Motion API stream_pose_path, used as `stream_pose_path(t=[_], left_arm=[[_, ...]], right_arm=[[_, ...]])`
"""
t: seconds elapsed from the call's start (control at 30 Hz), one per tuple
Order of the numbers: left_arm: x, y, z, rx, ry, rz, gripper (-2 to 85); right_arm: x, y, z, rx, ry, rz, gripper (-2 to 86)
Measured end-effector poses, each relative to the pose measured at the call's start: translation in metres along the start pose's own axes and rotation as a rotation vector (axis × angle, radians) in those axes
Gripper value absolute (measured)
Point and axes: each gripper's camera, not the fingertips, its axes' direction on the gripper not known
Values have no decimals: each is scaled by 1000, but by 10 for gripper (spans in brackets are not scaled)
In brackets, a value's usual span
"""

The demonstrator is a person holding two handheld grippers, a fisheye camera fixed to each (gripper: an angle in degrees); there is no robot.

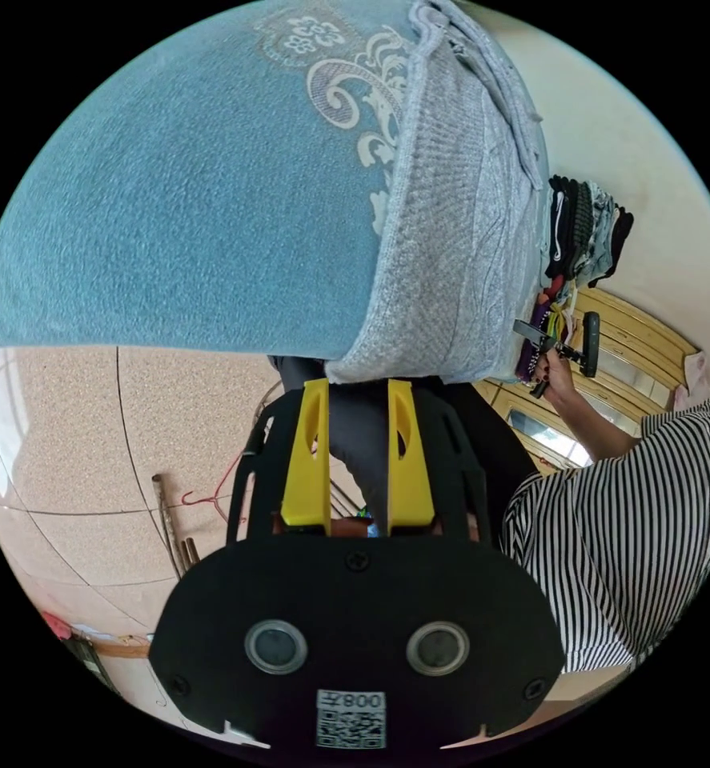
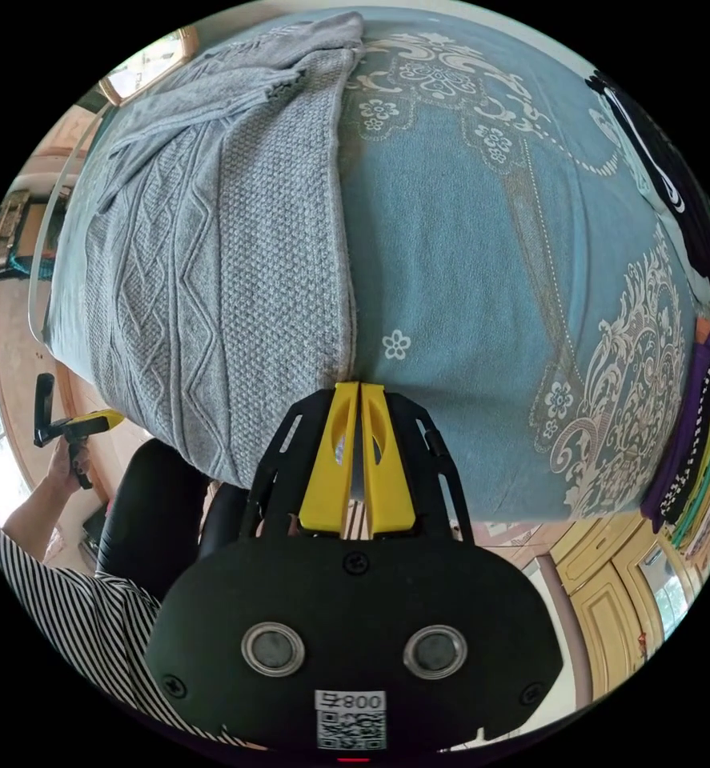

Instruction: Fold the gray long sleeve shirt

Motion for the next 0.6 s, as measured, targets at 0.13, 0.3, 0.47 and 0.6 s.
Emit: stream_pose_path(t=[0.13,0.3,0.47,0.6], left_arm=[[-3,17,-2,73,24,34,117],[-7,37,7,130,74,104,107],[-8,70,10,205,129,113,76],[6,105,6,282,167,141,59]], right_arm=[[21,30,0,55,-24,-14,2],[51,64,2,114,-76,-13,2],[85,97,6,164,-138,-10,1],[132,120,10,160,-314,18,4]])
